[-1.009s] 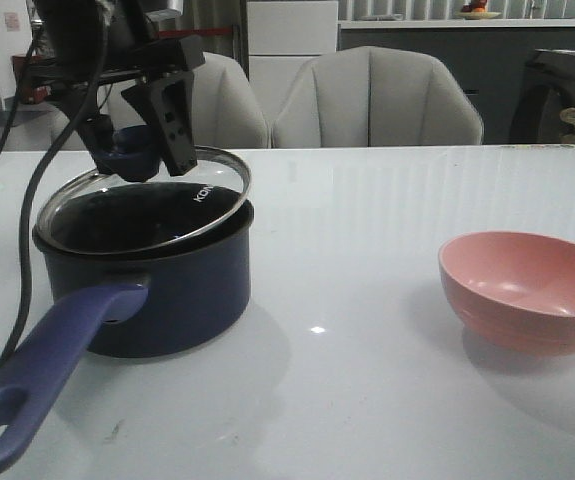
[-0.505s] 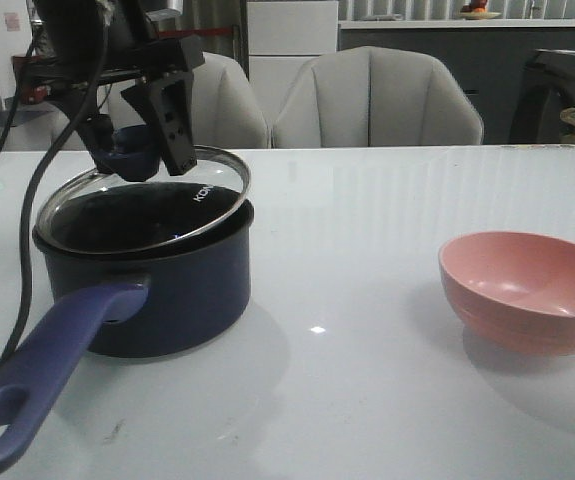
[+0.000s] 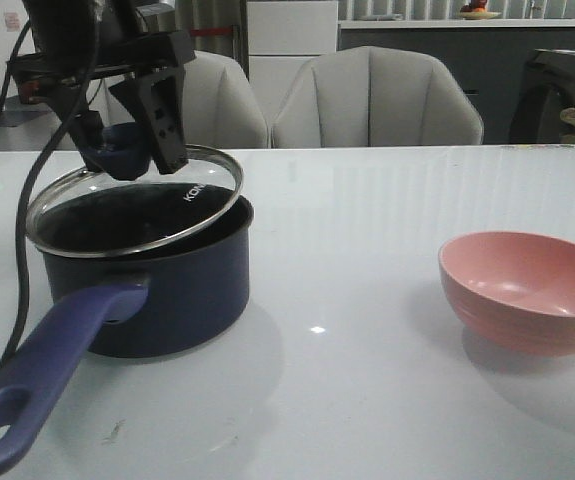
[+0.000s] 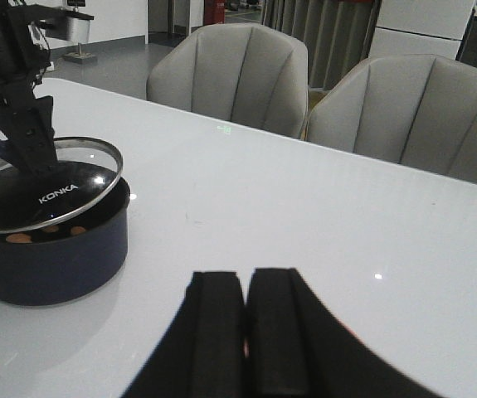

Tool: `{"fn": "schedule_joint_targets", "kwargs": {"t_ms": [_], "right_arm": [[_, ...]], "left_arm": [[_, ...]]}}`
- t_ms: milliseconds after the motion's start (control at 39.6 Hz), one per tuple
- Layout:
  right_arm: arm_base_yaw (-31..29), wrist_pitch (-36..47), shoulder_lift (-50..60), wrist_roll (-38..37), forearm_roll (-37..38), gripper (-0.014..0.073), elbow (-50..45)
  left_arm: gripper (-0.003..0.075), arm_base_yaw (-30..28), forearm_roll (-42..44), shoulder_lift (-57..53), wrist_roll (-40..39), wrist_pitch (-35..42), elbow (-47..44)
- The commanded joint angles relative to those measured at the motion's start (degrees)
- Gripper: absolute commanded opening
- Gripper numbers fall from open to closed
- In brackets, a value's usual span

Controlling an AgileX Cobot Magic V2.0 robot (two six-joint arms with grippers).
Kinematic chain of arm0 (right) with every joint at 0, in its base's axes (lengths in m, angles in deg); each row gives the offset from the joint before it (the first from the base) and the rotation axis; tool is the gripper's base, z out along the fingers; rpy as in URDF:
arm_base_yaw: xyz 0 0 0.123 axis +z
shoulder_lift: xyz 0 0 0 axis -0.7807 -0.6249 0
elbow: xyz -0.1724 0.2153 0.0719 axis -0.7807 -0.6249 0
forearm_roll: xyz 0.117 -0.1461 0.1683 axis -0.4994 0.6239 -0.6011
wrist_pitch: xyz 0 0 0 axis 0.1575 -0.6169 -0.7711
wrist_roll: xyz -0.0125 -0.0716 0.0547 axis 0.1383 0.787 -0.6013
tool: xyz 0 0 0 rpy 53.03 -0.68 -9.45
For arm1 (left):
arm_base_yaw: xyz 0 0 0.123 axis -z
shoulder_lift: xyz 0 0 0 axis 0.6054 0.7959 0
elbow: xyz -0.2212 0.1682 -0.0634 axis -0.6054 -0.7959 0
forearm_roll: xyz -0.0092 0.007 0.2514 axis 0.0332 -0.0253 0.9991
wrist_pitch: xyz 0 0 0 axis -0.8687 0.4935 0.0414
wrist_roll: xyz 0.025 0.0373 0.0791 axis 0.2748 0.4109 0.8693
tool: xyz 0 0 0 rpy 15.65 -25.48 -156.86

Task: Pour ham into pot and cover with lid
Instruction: 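Lower the lid onto the saucepan rim and open the left gripper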

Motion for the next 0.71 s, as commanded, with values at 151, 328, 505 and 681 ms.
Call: {"fn": "schedule_joint_targets", "kwargs": {"t_ms": [151, 328, 505, 681], "right_arm": [[0.11, 4.21, -0.16, 0.37, 0.00, 0.0155, 1.63], [0.11, 4.21, -0.16, 0.37, 0.00, 0.0155, 1.63], [0.11, 4.21, -0.16, 0.37, 0.00, 0.0155, 1.63], [0.11, 4.21, -0.16, 0.37, 0.00, 0.0155, 1.63]], "left_arm": [[0.0220, 0.36, -1.69, -3.19, -0.44, -2.95, 1.24], [0.0220, 0.36, -1.69, -2.22, -0.44, -2.95, 1.24], [0.0221, 0.36, -0.51, -1.43, -0.44, -2.95, 1.24], [0.0264, 0.36, 0.70, -1.43, -0.44, -2.95, 1.24]]}}
